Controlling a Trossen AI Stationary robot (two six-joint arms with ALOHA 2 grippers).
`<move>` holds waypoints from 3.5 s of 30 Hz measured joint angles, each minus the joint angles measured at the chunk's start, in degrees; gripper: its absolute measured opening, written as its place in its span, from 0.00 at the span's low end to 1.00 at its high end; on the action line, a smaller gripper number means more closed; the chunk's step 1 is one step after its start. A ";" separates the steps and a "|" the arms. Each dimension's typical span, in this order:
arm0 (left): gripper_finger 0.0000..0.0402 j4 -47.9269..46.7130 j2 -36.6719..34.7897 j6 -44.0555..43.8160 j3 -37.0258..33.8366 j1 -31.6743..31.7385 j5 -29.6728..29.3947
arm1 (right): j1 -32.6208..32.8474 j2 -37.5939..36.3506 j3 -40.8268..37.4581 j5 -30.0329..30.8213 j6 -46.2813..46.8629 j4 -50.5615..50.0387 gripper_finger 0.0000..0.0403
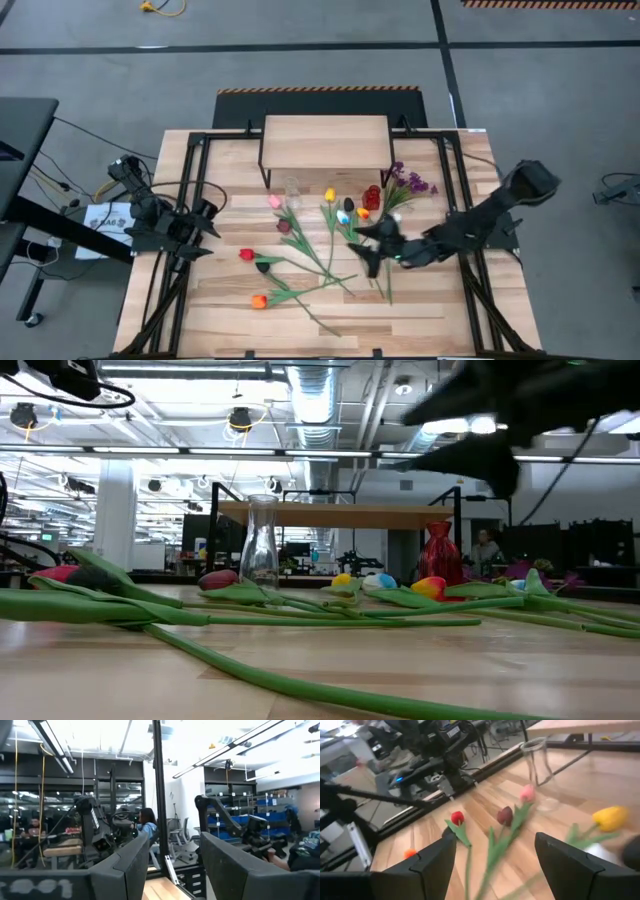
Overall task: Pick and place flowers into a vace then onto a shelf
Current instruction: Put the left yellow flower into the transparent vase
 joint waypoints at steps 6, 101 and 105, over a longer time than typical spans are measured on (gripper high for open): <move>0.42 -0.29 0.00 -3.17 0.00 0.00 0.09 | -3.11 12.59 13.09 -0.33 3.37 -2.94 0.66; 0.42 -8.05 0.02 -13.50 0.00 -0.02 3.65 | -6.36 35.53 51.74 -3.93 40.40 -68.99 0.00; 0.42 -8.11 0.02 -14.17 0.00 -0.02 3.67 | -5.42 35.51 56.23 -2.09 39.06 -74.31 0.00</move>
